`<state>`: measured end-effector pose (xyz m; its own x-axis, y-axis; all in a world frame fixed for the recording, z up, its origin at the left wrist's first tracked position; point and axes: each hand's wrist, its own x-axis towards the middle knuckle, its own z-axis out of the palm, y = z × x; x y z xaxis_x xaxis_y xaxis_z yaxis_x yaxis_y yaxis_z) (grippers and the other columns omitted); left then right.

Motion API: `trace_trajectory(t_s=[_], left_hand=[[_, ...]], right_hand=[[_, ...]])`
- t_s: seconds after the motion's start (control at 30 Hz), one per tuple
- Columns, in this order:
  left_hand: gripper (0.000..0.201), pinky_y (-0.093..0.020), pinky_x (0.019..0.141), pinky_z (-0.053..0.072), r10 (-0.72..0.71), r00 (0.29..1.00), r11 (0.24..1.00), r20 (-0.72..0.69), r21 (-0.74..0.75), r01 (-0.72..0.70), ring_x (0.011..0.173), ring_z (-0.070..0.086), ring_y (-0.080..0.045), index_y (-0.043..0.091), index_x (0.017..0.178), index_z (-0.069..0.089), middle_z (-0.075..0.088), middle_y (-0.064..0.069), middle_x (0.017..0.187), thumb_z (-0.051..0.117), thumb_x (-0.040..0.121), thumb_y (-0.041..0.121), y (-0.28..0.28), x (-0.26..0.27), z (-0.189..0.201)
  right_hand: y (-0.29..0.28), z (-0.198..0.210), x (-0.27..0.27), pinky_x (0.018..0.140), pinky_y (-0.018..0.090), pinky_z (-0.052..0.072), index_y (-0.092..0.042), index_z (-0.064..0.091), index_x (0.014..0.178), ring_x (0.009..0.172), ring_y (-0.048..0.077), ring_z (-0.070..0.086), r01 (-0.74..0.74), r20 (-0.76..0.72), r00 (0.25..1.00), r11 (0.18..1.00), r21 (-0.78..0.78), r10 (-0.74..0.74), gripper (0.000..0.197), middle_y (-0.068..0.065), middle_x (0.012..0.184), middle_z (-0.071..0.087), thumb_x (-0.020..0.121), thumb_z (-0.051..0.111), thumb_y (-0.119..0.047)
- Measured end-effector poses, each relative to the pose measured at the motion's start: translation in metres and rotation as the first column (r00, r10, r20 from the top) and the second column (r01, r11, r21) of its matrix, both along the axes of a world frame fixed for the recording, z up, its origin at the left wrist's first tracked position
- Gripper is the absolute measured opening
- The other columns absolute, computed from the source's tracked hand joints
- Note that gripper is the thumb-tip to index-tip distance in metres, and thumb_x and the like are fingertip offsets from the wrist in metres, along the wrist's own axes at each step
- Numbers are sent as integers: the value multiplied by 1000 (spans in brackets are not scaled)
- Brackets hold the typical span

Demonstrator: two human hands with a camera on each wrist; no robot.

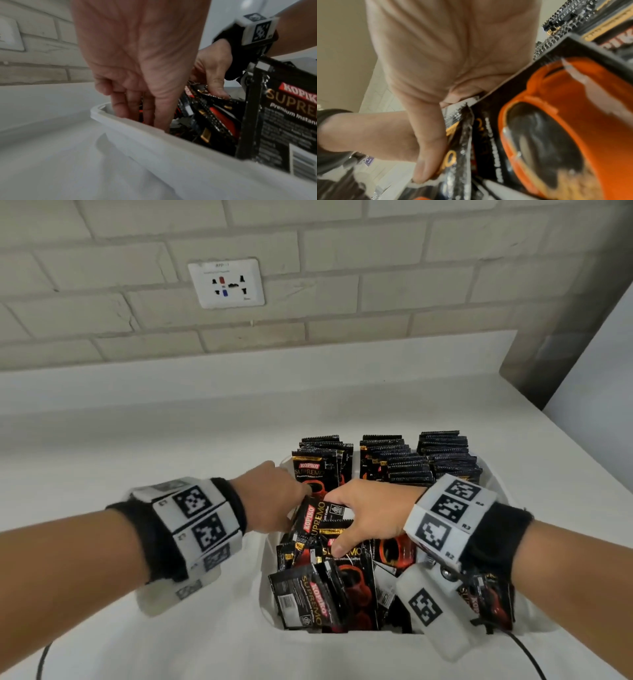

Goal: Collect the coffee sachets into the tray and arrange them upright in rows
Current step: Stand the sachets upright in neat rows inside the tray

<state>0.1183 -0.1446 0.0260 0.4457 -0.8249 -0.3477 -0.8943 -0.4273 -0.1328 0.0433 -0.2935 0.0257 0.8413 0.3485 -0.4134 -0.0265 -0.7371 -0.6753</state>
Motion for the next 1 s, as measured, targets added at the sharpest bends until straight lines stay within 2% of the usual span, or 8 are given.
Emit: trace_trajectory(t_s=[0.13, 0.27, 0.37, 0.47, 0.57, 0.63, 0.8, 1.0], left_hand=[[37, -27, 87, 28, -11, 999, 995, -44, 100, 15, 106, 52, -19, 18, 120, 43, 60, 1, 109, 56, 88, 31, -7, 0, -6], [61, -23, 82, 21, -65, 997, 994, -50, 86, 69, 110, 41, -12, 23, 127, 41, 47, 7, 120, 67, 77, 48, 0, 3, -8], [50, -22, 80, 24, -105, 993, 992, -55, -69, 101, 107, 44, -11, 24, 122, 46, 49, 8, 115, 65, 80, 43, 0, 6, -9], [30, -21, 79, 27, -105, 991, 988, -84, -125, 94, 99, 49, -8, 24, 115, 53, 52, 10, 110, 56, 87, 34, -4, 11, -1], [19, -19, 77, 37, -22, 992, 977, -124, -215, -5, 87, 52, -5, 22, 106, 61, 59, 10, 105, 58, 88, 26, -9, 21, 10], [15, -21, 73, 41, 66, 995, 950, -80, -300, -87, 84, 52, -6, 22, 102, 62, 61, 9, 101, 58, 88, 26, -12, 27, 14], [24, -26, 67, 34, 188, 979, 921, 72, -361, -150, 95, 54, -18, 18, 107, 52, 53, 3, 106, 59, 88, 31, -17, 32, 4], [32, -25, 70, 34, 272, 962, 845, -8, -476, -243, 86, 48, -15, 14, 109, 53, 50, 0, 105, 67, 83, 29, -12, 37, 7]], right_hand=[[-1, -1, -1, 89, 41, 50, -8, 60, 104, 94, 25, 64, -6, -2, 1000, 1000, -3, 6, 32, 9, 102, 69, 76, 73, -18], [-2, -3, -2, 88, 40, 49, -4, 59, 103, 93, 29, 63, 6, 3, 1000, 1000, 21, -6, 34, 13, 102, 67, 76, 74, -18], [-3, -4, -2, 83, 30, 48, -6, 59, 103, 85, 16, 60, 3, -2, 1000, 999, 37, -2, 32, 8, 99, 67, 77, 73, -17], [-3, -4, -1, 84, 31, 48, -7, 59, 103, 87, 17, 62, 9, 2, 1000, 999, 39, -9, 32, 8, 101, 67, 77, 73, -18], [-3, -6, 0, 85, 28, 48, -13, 59, 98, 90, 17, 62, 3, 17, 1000, 999, 34, -4, 27, 2, 99, 68, 76, 74, -19], [-3, -6, 0, 88, 28, 48, -10, 60, 101, 94, 18, 63, 9, 19, 1000, 999, 38, -9, 31, 3, 102, 68, 75, 75, -19], [-3, -6, 2, 88, 32, 49, -5, 61, 104, 92, 21, 64, 26, -1, 1000, 998, 55, -26, 35, 7, 101, 69, 75, 75, -16], [-6, -5, 4, 86, 30, 47, -6, 62, 98, 84, 14, 61, 49, 7, 999, 996, 79, -50, 29, 1, 90, 66, 73, 76, -15]])
